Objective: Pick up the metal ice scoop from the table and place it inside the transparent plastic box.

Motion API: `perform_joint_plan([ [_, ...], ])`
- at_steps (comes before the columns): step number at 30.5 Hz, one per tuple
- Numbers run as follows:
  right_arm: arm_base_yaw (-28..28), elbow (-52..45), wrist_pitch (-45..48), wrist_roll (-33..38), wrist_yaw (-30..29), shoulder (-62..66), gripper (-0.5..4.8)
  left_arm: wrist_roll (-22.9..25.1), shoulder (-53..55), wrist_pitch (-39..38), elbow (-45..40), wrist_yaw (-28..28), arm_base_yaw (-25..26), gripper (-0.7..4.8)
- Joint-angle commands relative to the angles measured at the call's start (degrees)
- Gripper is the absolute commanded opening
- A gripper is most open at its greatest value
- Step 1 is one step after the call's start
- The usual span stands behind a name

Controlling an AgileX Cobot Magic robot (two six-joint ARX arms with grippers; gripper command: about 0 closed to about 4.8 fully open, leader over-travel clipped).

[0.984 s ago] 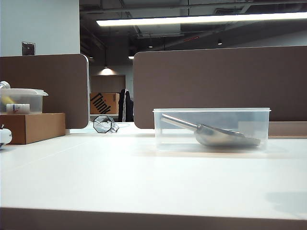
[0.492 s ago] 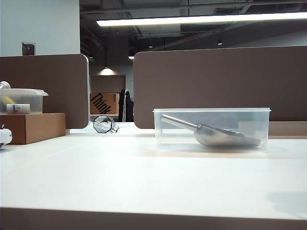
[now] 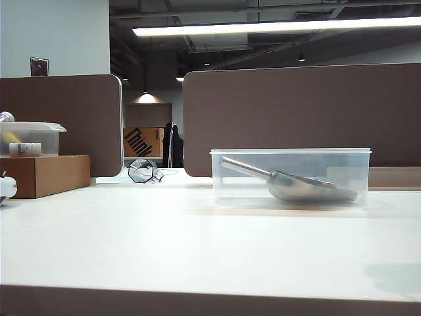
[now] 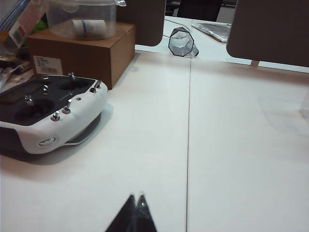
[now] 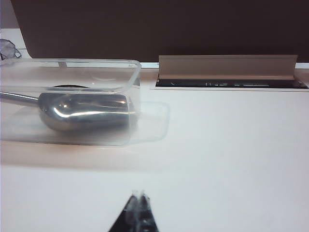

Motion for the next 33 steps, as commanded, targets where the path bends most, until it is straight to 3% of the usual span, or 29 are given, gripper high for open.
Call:
perform_joint_plan([
  [1,0.02,0.07,0.61,-0.09,-0.07,0.04,-0.01,3.43,0.04,1.33,-0.02,2.45,0.15,-0.05],
  [9,0.02,0.07,0.61,-0.11,-0.07,0.04,-0.01,6.23,0.04,2.8,-0.02,4.26,0.15,-0.05],
  [33,0.02,0.07,0.61,-0.11,-0.07,0.04,-0.01,5.86,0.04,4.09,-0.02,4.26,0.11,-0.05],
])
